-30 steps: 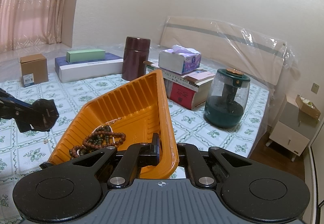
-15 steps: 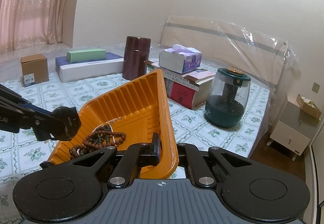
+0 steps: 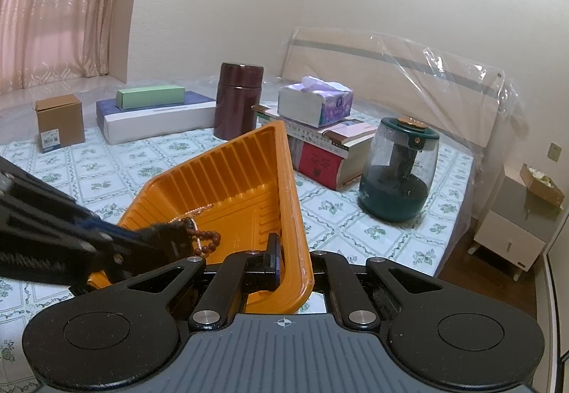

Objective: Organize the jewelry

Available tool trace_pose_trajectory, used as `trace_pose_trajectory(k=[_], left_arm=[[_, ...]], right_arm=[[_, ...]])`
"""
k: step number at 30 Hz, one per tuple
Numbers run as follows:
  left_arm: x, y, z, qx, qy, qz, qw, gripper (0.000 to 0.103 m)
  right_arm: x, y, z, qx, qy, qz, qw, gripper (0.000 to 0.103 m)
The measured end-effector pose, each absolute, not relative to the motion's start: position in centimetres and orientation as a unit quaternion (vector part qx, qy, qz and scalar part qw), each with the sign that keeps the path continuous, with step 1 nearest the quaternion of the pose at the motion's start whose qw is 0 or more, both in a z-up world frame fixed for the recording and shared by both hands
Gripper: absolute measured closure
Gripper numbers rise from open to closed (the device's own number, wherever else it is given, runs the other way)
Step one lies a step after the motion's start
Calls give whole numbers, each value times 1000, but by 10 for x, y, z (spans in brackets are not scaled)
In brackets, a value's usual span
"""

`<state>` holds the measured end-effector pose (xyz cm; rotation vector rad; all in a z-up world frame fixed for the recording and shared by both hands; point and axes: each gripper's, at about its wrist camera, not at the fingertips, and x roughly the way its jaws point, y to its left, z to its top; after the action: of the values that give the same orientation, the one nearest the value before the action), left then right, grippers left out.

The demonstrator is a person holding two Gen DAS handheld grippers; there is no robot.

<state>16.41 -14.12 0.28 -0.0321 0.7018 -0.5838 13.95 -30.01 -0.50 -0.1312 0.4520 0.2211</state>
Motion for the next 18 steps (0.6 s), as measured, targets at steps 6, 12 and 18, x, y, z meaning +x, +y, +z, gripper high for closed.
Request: trace_pose_trajectory(k=[6, 12, 18], left_arm=[[157, -122, 13, -11, 308, -266, 913, 81], [150, -61, 19, -22, 297, -185, 937, 81], [144, 4, 4, -31, 310, -83, 947, 80]], right_arm=[[139, -303, -8, -61, 227, 108, 966, 97], [139, -303, -8, -57, 228, 108, 966, 97], [139, -303, -7, -56, 229, 107, 966, 97]])
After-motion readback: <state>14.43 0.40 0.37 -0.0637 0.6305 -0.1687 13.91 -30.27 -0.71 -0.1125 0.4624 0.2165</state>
